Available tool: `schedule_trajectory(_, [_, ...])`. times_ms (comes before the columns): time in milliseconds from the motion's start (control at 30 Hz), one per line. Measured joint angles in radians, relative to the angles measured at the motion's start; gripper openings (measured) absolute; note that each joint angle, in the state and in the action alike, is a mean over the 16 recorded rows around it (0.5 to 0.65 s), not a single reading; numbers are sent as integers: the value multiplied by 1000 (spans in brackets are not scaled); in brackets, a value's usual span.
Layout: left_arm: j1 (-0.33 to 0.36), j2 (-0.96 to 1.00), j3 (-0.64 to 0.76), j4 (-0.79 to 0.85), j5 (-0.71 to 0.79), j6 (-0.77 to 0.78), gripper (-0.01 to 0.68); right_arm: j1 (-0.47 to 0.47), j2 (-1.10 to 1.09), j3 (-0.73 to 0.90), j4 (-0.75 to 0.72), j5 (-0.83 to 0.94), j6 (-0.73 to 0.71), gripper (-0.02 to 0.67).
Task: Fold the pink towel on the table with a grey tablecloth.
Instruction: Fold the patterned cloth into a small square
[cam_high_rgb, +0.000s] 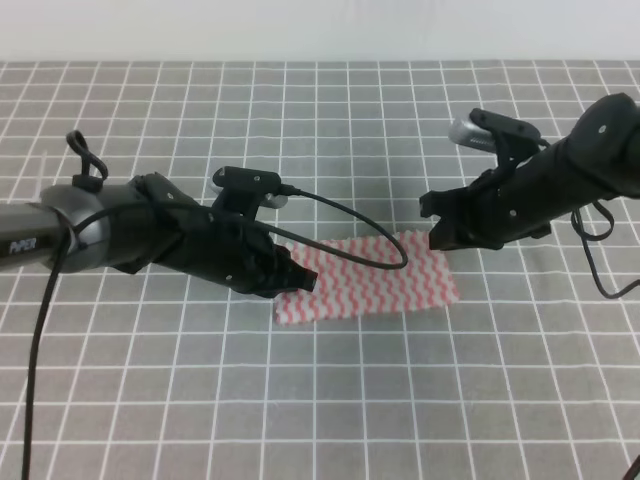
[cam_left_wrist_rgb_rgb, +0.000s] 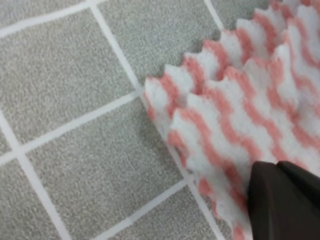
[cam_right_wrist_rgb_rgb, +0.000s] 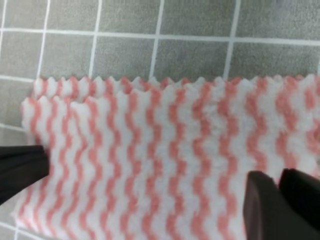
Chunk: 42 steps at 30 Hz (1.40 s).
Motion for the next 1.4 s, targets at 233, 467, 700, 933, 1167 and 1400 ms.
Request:
schedule_trajectory(233, [0,5,-2,-1,7,0,0,-3,27,-1,-9,-31,0,172])
schedule_trajectory(467, [0,6,-2,-1,14,0,0,-3,50,-2,-17,-55,-1,206])
schedule_trajectory(700, [0,6,-2,-2,17,0,0,-2,68,-2,-27,-62,-1,209])
schedule_trajectory(933, [0,6,-3,-2,18,0,0,-2,81,-2,-33,-61,-2,211])
schedule_trajectory(1167, [0,6,-3,-2,19,0,0,-2,83,-3,-53,-57,0,210])
schedule_trajectory(1400, [0,6,-3,-1,23,1,0,-2,84,-4,-61,-42,2,209])
